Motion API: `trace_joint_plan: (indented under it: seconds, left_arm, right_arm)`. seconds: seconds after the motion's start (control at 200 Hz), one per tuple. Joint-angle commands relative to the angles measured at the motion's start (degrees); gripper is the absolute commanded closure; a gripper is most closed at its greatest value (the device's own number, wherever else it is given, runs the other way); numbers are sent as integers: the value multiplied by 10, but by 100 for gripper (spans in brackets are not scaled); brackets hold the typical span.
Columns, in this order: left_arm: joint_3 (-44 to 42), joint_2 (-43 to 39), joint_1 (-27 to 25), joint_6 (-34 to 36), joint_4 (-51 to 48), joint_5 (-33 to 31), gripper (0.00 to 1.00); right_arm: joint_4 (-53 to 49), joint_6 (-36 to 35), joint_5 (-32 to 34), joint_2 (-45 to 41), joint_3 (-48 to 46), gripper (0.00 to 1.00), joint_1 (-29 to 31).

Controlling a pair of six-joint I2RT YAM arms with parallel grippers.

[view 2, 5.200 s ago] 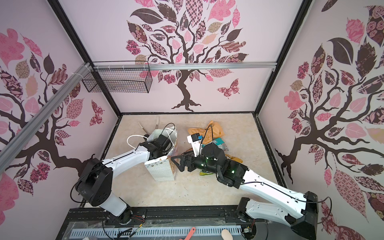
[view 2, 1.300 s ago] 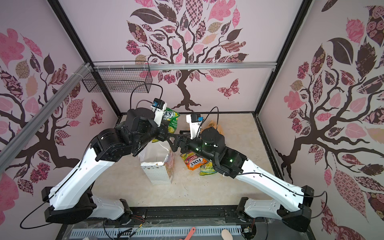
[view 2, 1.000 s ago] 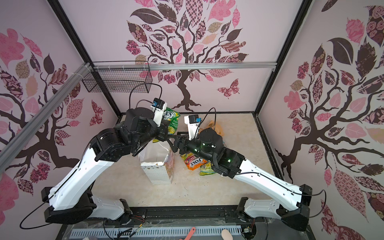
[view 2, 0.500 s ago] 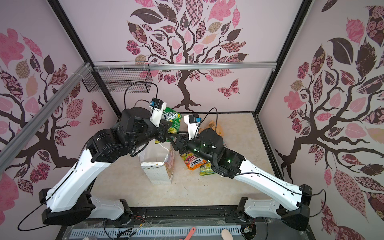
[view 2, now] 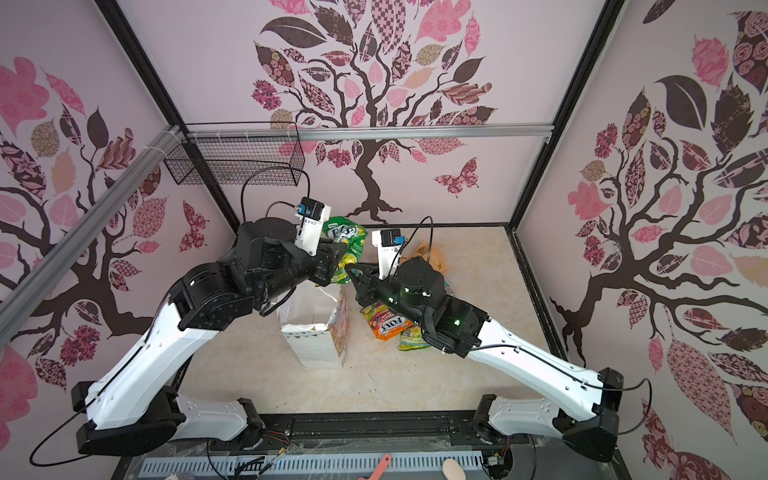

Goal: Take the snacks out of the paper bag
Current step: 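Grasp the raised Spring Tea pack with the right gripper from the left gripper, then carry the pack onto the snack pile with the right gripper while the left draws back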

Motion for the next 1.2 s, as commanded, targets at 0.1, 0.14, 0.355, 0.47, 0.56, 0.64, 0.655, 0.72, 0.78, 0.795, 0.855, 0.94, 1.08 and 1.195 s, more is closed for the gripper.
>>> trace_joint_plan:
  seconds: [0.1,0.14,0.355,0.47,0.56,0.64,0.655,0.72,0.78,0.795,0.855,0.94,1.08,1.195]
  left_arm:
    - [-42,-50,-2,26,51,17,41]
    - [-52,-61,-2,34,58,27,39]
    - [-142,-130,-2,82,123,121,25]
    - [-187,-168,-2,97,135,166,15]
    - [-210,-190,-2,104,131,195,5]
    - [-225,-205,-2,107,119,222,1]
    - [-229,-208,-2,107,116,227,1]
    - [-243,-218,-2,103,109,240,1]
    - [-259,-228,-2,97,103,249,1]
    - [-263,-230,-2,95,102,251,1]
    - [-274,-238,-2,90,92,251,1]
    - [-289,-244,-2,80,78,245,1]
    - [-312,-259,-3,67,64,233,1]
    - [-321,-267,-3,63,60,234,1]
  right_arm:
    - [-4,-17,38,-19,6,100,-4]
    - [-9,-18,38,-22,6,100,-7]
    - [-41,-12,32,-63,-14,100,-39]
    - [-67,-6,31,-98,-39,100,-59]
    - [-89,3,31,-130,-72,100,-75]
    - [-102,10,40,-160,-108,100,-79]
    - [-104,12,41,-165,-115,100,-79]
    - [-112,26,44,-186,-149,100,-79]
    - [-113,41,37,-203,-185,100,-79]
    - [-113,45,32,-207,-194,100,-78]
    - [-107,62,11,-221,-233,100,-79]
    - [-96,85,-21,-235,-287,100,-78]
    - [-65,116,-85,-247,-363,100,-78]
    - [-4,142,-134,-252,-434,100,-79]
